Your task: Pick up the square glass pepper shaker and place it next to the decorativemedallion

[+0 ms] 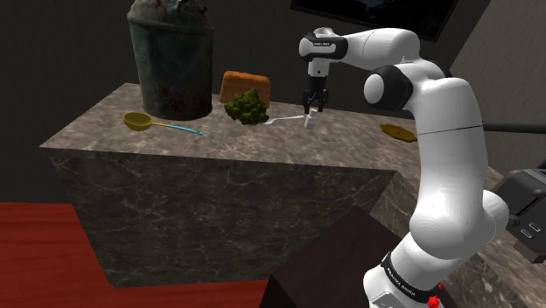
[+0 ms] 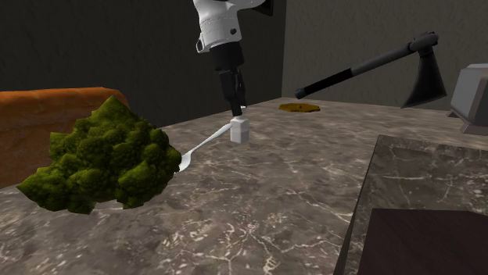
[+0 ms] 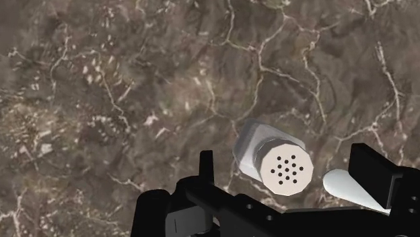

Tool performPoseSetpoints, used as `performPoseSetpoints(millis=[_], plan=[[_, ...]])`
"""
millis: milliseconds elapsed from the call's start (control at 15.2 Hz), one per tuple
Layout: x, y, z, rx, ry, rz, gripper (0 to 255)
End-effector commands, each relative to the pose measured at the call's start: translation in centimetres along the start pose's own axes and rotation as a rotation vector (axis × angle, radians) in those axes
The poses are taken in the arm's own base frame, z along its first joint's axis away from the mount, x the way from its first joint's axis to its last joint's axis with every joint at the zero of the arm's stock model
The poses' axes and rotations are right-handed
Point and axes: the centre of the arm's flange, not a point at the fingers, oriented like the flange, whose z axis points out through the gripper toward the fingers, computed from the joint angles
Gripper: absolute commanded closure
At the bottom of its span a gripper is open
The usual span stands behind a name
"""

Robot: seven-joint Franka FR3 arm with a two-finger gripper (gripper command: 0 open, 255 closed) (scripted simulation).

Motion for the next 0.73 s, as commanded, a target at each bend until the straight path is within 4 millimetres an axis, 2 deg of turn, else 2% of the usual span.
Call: performPoseSetpoints(millis=[0,264,330,660], plan=[[-0.02,0.02,0.10,0.000,0.000,0.000,0],[-0.02,0.02,0.09,0.000,0.000,0.000,0],[-0.02,0.02,0.09,0.000,0.000,0.000,255],[-0.02,0.02,0.09,0.000,0.000,0.000,255]])
